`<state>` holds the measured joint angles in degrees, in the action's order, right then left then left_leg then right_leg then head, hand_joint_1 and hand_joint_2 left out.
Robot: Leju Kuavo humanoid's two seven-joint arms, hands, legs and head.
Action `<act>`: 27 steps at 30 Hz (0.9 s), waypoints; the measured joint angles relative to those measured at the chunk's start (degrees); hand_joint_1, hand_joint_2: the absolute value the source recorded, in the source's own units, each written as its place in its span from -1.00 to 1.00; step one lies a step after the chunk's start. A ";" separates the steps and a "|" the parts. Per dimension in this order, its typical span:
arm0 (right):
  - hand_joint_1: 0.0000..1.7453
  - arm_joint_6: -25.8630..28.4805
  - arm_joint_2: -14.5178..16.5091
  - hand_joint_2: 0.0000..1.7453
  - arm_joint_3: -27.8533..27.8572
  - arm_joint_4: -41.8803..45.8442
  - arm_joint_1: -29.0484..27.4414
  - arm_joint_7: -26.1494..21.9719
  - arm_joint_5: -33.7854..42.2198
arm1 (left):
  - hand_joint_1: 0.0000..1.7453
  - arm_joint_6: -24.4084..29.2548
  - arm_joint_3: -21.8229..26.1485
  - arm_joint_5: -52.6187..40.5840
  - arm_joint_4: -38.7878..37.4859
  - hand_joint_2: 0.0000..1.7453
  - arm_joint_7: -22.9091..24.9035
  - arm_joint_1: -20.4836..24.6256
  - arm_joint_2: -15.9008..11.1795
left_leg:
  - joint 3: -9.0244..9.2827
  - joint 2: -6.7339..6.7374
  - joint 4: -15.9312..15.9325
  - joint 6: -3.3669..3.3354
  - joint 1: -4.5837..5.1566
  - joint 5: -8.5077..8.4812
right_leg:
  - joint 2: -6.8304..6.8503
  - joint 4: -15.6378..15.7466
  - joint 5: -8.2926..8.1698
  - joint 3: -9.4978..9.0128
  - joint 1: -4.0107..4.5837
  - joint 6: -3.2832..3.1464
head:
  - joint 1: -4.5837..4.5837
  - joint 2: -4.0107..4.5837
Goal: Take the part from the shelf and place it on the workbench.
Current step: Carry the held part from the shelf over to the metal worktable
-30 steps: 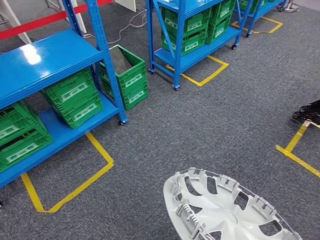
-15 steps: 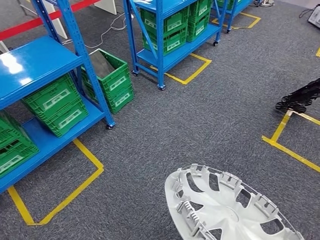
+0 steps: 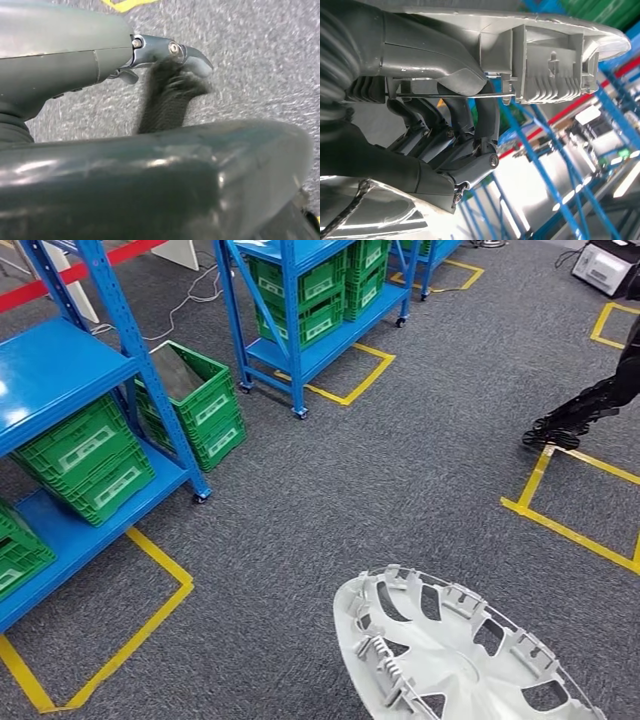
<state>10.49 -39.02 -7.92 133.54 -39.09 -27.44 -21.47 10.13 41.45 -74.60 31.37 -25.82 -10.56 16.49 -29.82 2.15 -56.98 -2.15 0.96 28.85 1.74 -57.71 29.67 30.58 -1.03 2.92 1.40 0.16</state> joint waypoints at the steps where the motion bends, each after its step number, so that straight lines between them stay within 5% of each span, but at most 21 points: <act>1: 1.00 0.58 -0.19 1.00 -0.28 -0.02 0.04 0.17 -0.04 | -1.00 0.05 0.33 -0.26 -0.07 -1.00 -0.15 0.17 -0.14 | 0.03 0.14 -0.07 0.24 0.12 0.02 | 0.07 0.73 0.08 -0.35 0.14 -0.33 | 0.04 0.01; 5: 1.00 1.95 -0.99 1.00 -0.85 -0.01 -0.26 0.89 0.88 | -1.00 0.44 1.32 -1.05 -0.43 -1.00 -0.38 0.58 -0.47 | -0.60 -0.09 -2.18 1.39 -0.13 1.88 | -0.90 0.91 -0.43 -0.41 0.06 -1.79 | 0.16 0.01; 8: 1.00 3.17 -1.84 1.00 -0.11 0.03 -1.52 1.55 2.41 | -1.00 0.75 2.04 -1.58 -0.96 -1.00 -0.49 0.81 -0.52 | -5.01 -1.34 -12.88 1.91 -0.39 7.58 | -1.49 0.95 -0.60 -0.44 0.11 -2.26 | 0.34 0.01; 10: 1.00 3.67 -2.07 1.00 0.85 0.09 -2.70 1.72 2.96 | -1.00 0.80 2.55 -1.89 -1.25 -1.00 -0.49 0.82 -0.56 | -6.97 -1.46 -17.31 1.83 -0.42 8.45 | -2.11 0.93 -0.56 -0.49 0.25 -2.31 | 0.34 0.01; 11: 1.00 3.78 -2.11 1.00 1.32 0.16 -3.25 1.67 3.03 | -1.00 0.80 2.77 -2.10 -1.34 -1.00 -0.49 0.81 -0.57 | -6.54 -1.53 -16.21 1.66 -0.42 7.13 | -2.49 0.92 -0.54 -0.58 0.31 -2.33 | 0.34 0.01; 13: 1.00 3.84 -2.14 1.00 2.02 0.41 -4.02 1.41 2.98 | -1.00 0.81 3.16 -2.45 -1.40 -1.00 -0.52 0.82 -0.60 | -3.50 -2.60 -8.93 1.10 -0.38 2.59 | -3.31 0.90 -0.48 -0.72 0.36 -2.31 | 0.33 0.01; 15: 1.00 3.79 -2.13 1.00 2.27 0.61 -4.26 1.14 2.64 | -1.00 0.82 3.67 -2.78 -1.46 -1.00 -0.69 0.91 -0.64 | -0.88 -4.30 -2.49 0.62 -0.36 0.05 | -4.15 0.70 -0.43 -0.47 0.39 -2.03 | 0.32 0.01; 18: 1.00 3.77 -2.09 1.00 1.91 0.74 -4.35 0.97 1.92 | -1.00 0.92 4.30 -3.18 -1.61 -1.00 -1.03 1.18 -0.66 | -0.32 -4.33 -0.37 0.26 -0.26 0.04 | -5.24 0.57 -0.74 0.47 0.08 -1.09 | 0.39 0.01; 20: 1.00 3.87 -2.03 1.00 1.45 0.77 -4.32 0.98 1.58 | -1.00 1.07 4.60 -3.25 -1.84 -1.00 -1.21 1.48 -0.61 | -0.10 -3.47 0.32 -0.26 -0.38 -0.37 | -4.46 -0.68 0.13 1.36 -0.01 -0.62 | 0.25 0.01; 24: 1.00 4.27 -1.87 1.00 0.28 0.77 -4.07 1.06 1.04 | -1.00 1.28 5.43 -3.18 -2.82 -1.00 -1.65 2.07 -0.47 | 0.03 -1.67 0.74 -0.75 -0.34 -0.51 | -2.30 -13.47 6.02 7.66 -0.14 0.19 | -0.06 0.01; 26: 1.00 4.78 -1.83 1.00 -0.28 0.77 -4.12 1.32 0.84 | -1.00 1.49 5.82 -3.10 -3.33 -1.00 -2.12 2.27 -0.47 | -0.02 -0.79 0.68 -0.68 -0.32 -0.43 | -2.11 -14.86 5.37 8.32 -0.27 0.51 | -0.06 0.01; 27: 1.00 5.25 -1.83 1.00 -0.60 0.77 -4.12 1.50 0.74 | -1.00 1.61 6.03 -3.09 -3.67 -1.00 -2.34 2.47 -0.47 | -0.03 -0.42 0.61 -0.57 -0.36 -0.36 | -1.84 -12.06 3.61 6.85 -0.36 0.61 | -0.06 0.01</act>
<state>15.74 -40.85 -8.51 134.31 -43.22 -25.94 -20.74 11.74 47.47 -77.68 27.70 -28.16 -8.09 16.02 -29.85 1.72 -56.37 -2.73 0.60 28.49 -0.10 -69.77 33.29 37.43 -1.39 3.53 1.34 0.17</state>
